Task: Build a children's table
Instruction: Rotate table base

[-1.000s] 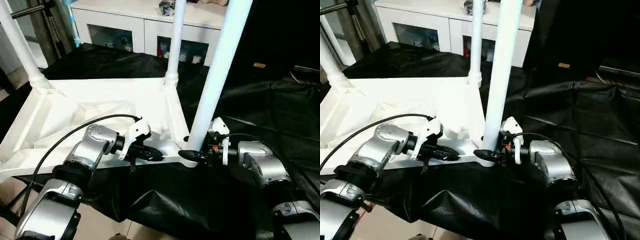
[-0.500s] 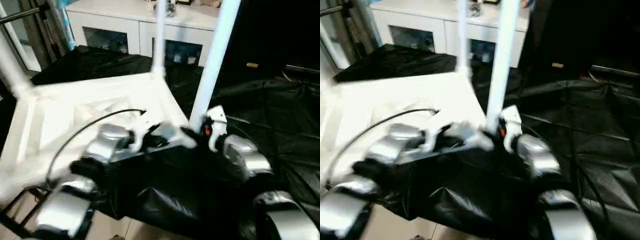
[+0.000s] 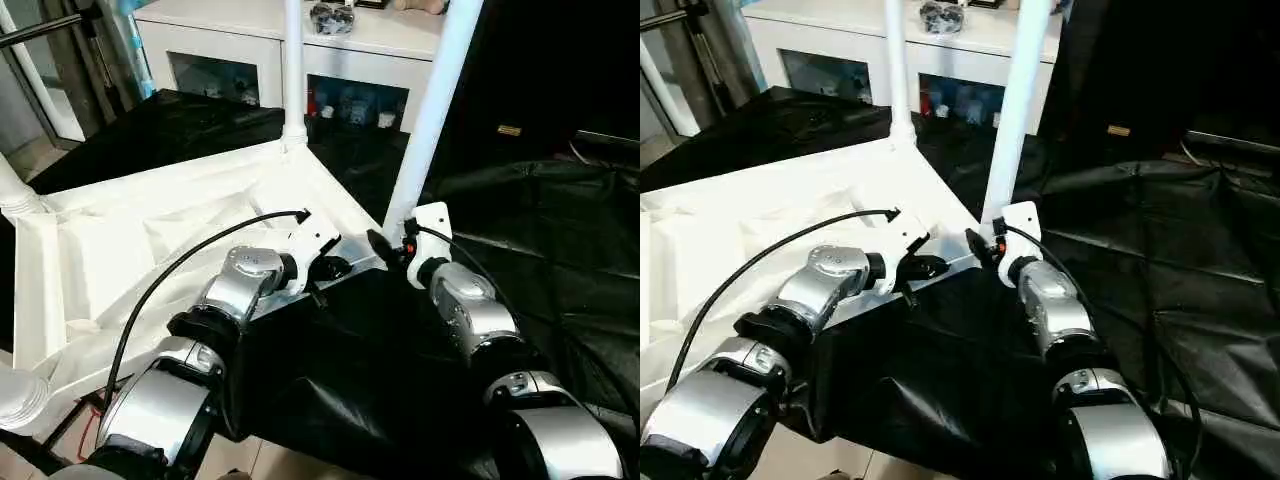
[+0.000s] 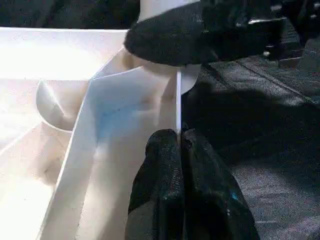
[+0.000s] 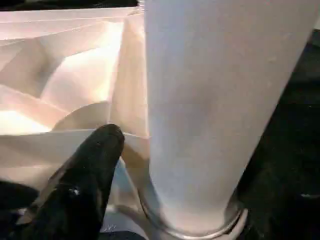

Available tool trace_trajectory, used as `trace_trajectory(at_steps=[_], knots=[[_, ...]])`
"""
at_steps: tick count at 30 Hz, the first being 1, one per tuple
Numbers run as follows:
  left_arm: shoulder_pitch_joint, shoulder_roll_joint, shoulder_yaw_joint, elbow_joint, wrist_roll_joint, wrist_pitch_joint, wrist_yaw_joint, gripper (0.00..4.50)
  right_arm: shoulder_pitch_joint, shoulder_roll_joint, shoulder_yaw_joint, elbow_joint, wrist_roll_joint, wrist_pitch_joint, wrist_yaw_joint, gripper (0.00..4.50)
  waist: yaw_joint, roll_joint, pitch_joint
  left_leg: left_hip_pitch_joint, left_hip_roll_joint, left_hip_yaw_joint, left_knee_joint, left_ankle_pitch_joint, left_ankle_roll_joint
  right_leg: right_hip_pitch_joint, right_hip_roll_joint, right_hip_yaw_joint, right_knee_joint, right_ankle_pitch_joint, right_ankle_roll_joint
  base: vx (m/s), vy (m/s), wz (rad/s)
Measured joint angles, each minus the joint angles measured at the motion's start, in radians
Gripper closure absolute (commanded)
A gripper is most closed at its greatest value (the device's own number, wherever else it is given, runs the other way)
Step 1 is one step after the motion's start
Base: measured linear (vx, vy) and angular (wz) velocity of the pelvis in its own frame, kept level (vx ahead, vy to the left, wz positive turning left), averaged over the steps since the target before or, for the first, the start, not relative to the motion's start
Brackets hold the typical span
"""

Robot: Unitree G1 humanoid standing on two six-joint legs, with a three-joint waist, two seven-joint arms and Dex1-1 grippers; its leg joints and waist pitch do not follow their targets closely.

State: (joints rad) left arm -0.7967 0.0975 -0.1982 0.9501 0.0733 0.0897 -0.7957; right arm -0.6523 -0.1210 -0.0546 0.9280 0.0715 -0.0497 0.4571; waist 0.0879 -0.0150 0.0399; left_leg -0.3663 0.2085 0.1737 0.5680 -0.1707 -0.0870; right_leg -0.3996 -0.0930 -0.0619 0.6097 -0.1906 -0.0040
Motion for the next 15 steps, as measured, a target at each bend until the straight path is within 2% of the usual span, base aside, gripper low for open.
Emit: trace_trajectory(at_steps=[4,10,11,15], knots=[[-0.004,-0.001,-0.013,0.01,0.003,-0.029,0.001,4.5,0.072,-0.107,0.009,-0.076,0.025,0.003,0.197,1.0,0.003,0.0,0.0,-0.001,0.0,0.0,0.0,0.0,0.0,0.0,0.0,0.0,-0.001,-0.001,0.001,0.0,0.0,0.0],[0.0,-0.006,0.005,0.008,-0.002,-0.05,0.005,4.5,0.166,-0.221,0.021,-0.19,0.088,0.07,0.421,1.0,0.005,0.002,0.003,-0.004,0.0,0.001,0.001,0.0,0.001,-0.002,0.0,-0.001,-0.001,0.0,0.001,0.0,0.0,0.0],[0.003,-0.006,0.009,0.004,-0.006,-0.05,-0.004,4.06,0.185,-0.247,0.021,-0.231,0.103,0.096,0.462,0.94,0.006,0.001,0.003,-0.005,0.0,0.001,0.001,0.001,0.001,-0.002,0.0,-0.001,-0.001,-0.001,0.001,0.0,0.0,0.0],[0.035,-0.003,0.034,-0.056,-0.059,-0.058,-0.042,3.9,0.232,-0.287,0.023,-0.354,0.155,0.168,0.562,0.94,0.011,-0.002,0.005,-0.006,0.001,0.001,0.002,0.004,0.007,-0.003,0.0,-0.002,-0.001,-0.001,0.002,0.0,0.0,0.0]])
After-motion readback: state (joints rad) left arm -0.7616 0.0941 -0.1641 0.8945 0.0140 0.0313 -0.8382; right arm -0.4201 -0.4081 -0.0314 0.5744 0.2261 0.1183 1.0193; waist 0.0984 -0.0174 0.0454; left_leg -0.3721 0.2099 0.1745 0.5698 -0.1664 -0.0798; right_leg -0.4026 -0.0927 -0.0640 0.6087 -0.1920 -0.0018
